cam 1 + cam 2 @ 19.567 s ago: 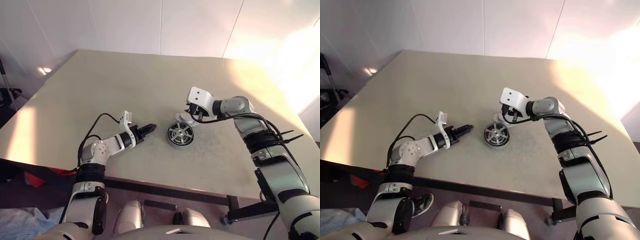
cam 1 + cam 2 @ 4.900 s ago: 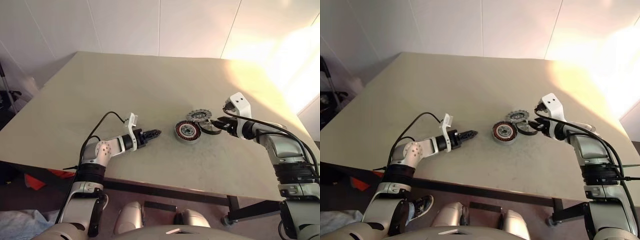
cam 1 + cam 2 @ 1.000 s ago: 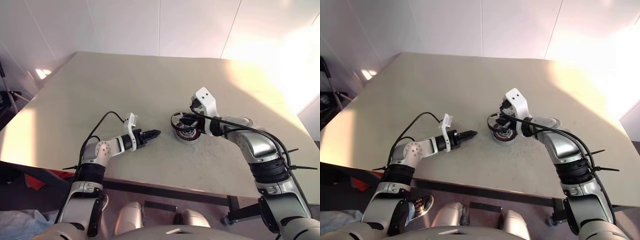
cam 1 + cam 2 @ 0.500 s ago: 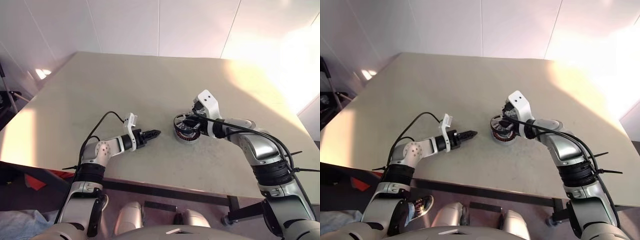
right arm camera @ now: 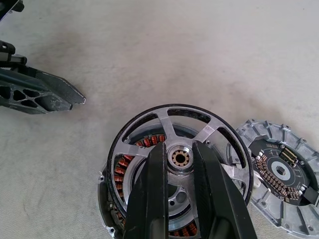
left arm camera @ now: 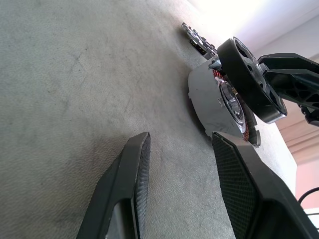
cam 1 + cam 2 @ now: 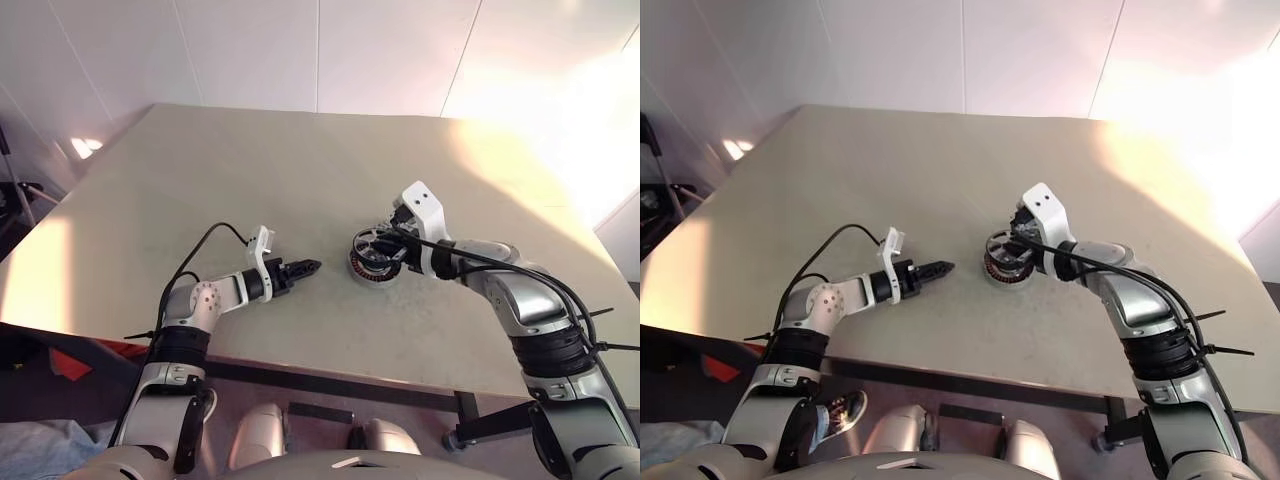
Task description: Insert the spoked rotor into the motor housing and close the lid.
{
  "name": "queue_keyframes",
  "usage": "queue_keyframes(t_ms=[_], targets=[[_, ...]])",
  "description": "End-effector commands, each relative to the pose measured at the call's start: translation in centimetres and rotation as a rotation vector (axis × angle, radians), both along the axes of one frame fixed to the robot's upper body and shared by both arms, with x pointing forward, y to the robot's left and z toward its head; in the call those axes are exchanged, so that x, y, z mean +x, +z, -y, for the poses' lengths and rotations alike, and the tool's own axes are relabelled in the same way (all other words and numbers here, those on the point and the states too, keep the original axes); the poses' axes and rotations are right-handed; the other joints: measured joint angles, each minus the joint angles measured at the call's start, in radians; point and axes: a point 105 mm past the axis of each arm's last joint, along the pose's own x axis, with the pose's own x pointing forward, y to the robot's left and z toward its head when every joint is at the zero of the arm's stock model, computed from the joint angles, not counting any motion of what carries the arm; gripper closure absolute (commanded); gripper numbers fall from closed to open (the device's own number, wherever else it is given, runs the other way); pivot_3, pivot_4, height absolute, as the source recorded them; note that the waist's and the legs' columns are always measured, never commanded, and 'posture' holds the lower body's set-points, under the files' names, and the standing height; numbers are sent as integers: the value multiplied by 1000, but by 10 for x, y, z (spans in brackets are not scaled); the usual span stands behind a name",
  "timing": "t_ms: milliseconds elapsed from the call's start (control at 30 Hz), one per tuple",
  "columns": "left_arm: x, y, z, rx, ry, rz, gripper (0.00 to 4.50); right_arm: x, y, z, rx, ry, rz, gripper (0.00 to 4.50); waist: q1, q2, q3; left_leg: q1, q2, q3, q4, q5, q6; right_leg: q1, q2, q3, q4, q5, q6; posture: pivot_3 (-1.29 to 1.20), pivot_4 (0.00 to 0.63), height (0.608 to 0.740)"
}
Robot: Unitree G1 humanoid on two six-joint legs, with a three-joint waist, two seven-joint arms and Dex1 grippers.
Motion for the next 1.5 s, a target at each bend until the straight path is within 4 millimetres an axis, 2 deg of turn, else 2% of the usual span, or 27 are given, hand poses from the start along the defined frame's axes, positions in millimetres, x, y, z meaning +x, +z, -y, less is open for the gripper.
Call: queue_keyframes(t_ms=[33,300,667,833,1067,1333,1500], targets=[[4,0,-8,33,22,9,2398,-4,8,-5,18,10,23,4075,0,0,0,0,0,0,0,0,0,0,0,0,0,0,0,0,0,740],[7,0,-11,39,29,11,2398,-11,7,-14,34,26,10,4075,-1,0,0,1,0,0,-1,0,0,0,0,0,0,-1,2,0,0,740],[6,-3,-9,44,22,6,2398,-7,14,-4,11,6,37,4075,-1,0,0,1,0,0,-1,1,-1,0,0,0,0,-1,2,0,0,740],[5,-4,-8,46,17,4,2398,-3,28,-2,11,3,80,4075,-1,0,0,1,0,0,-1,1,-2,0,0,0,0,-1,2,0,0,740],[4,-5,-7,48,12,2,2398,4,32,1,12,-8,93,4075,0,0,0,1,0,0,-1,2,-3,0,0,0,0,-1,2,0,0,740],[5,-5,-10,48,26,4,2398,7,18,-1,17,-16,54,4075,0,0,0,1,0,0,-1,2,-3,0,0,0,0,1,-1,0,0,740],[4,-6,-12,50,32,0,2398,4,20,0,16,-11,57,4075,0,0,0,1,0,0,-2,2,-3,0,0,0,0,0,0,0,0,740]])
